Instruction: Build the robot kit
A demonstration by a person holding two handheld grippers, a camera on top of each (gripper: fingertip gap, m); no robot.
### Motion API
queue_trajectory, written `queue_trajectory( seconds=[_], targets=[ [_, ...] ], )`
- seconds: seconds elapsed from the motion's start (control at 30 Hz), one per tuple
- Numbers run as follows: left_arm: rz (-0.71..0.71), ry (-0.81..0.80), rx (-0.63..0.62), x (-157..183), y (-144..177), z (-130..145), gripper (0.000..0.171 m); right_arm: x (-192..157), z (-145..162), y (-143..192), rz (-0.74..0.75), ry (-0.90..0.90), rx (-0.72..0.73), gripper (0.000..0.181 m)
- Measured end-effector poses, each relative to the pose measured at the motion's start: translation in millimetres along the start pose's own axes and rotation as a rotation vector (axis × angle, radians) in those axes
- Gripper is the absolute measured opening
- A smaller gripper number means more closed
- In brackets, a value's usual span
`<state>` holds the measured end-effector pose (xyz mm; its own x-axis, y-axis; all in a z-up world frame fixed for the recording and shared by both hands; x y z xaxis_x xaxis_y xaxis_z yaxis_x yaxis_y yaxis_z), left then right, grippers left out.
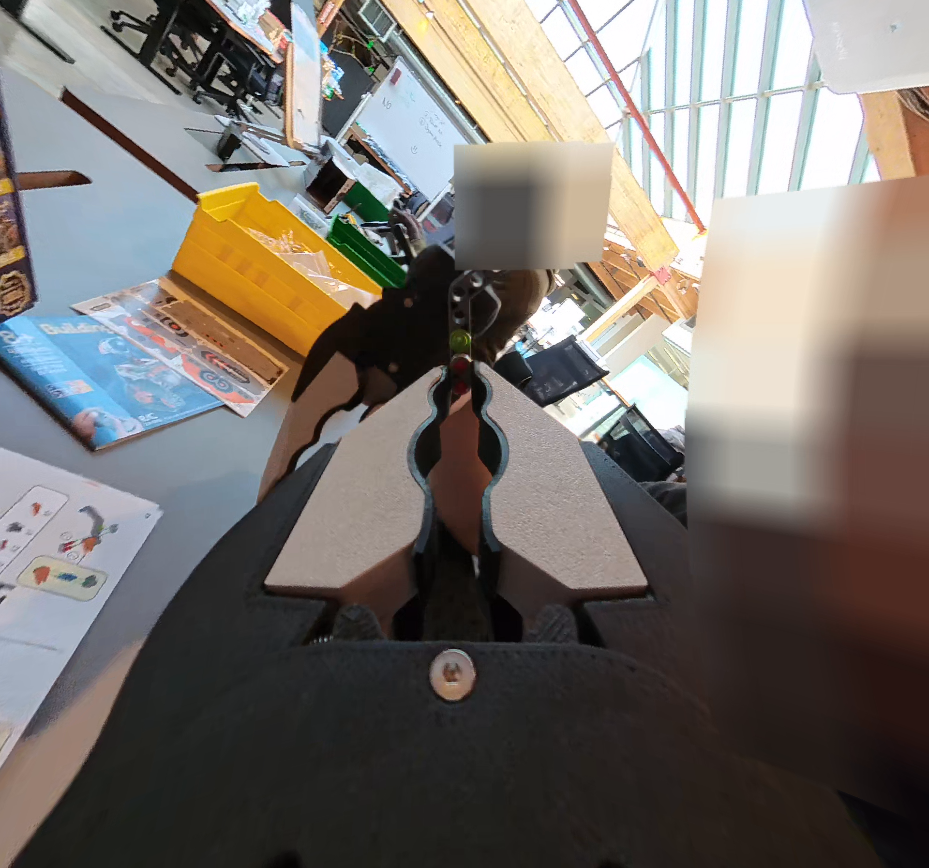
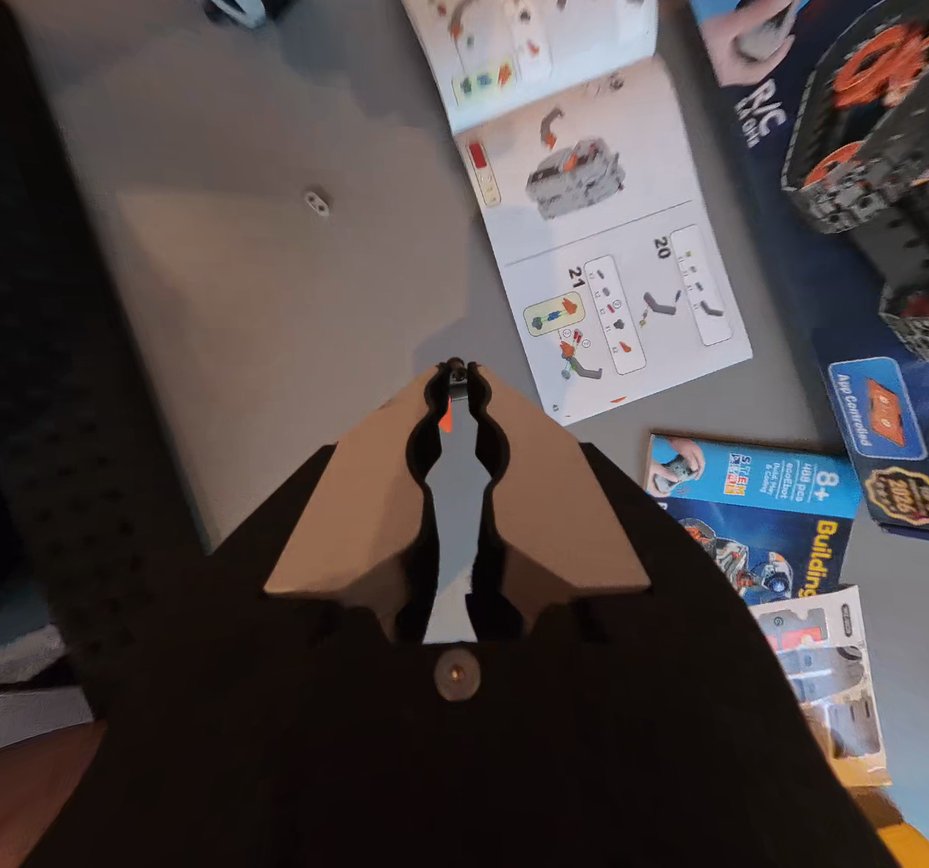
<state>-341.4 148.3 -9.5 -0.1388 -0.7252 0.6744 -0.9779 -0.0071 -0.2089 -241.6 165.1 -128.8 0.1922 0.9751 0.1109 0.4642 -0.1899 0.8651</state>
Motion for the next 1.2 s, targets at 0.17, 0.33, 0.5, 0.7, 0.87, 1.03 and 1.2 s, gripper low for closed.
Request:
queue_trajectory(
  seconds=[0.17, 0.33, 0.5, 0.7, 0.87, 1.03, 1.2],
  targets=[
    [-0.223, -0.058, 0.008, -1.1, 27.0, -8.2, 0.005, -1.1, 12.9, -39.1, -0.008, 0.06, -0.127, 0.007],
    [-0.404, -0.121, 0.059, 9.7, 61.1, -20.1, 0.005, -2.2, 27.5, -59.4, 0.027, 0.119, -0.268, 0.007],
    [-0.406, -0.127, 0.088, 22.0, 74.0, -24.0, 0.005, -5.6, 32.1, -69.7, 0.025, 0.136, -0.324, 0.008],
    [-0.346, -0.108, 0.065, 19.0, 65.5, -21.2, 0.005, 7.1, 12.3, -29.0, 0.0, 0.061, -0.056, 0.023],
    [-0.103, -0.003, -0.046, 13.9, 26.0, -2.5, 0.005, 26.8, -48.3, 80.1, -0.196, -0.28, 0.768, 0.038],
    [-0.018, 0.038, -0.134, 7.8, -3.3, 13.7, 0.006, 14.6, -55.0, 103.9, -0.456, -0.381, 0.876, 0.047],
    [-0.036, 0.042, -0.165, 2.4, -11.8, 20.0, 0.006, 6.1, -66.8, 98.6, -0.581, -0.429, 0.88, 0.015]
  ],
)
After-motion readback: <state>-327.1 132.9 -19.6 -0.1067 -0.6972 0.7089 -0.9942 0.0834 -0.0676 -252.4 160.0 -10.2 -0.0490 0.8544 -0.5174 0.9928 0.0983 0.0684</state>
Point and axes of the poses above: each gripper's, where its closed fingertips meet, y back along the fingers, z out of its underside, x = y × z across the jaws, the point moved 5 cm from there along y, back along the fingers, and after that the axes turned 9 degrees about z, right-handed, at the moved point
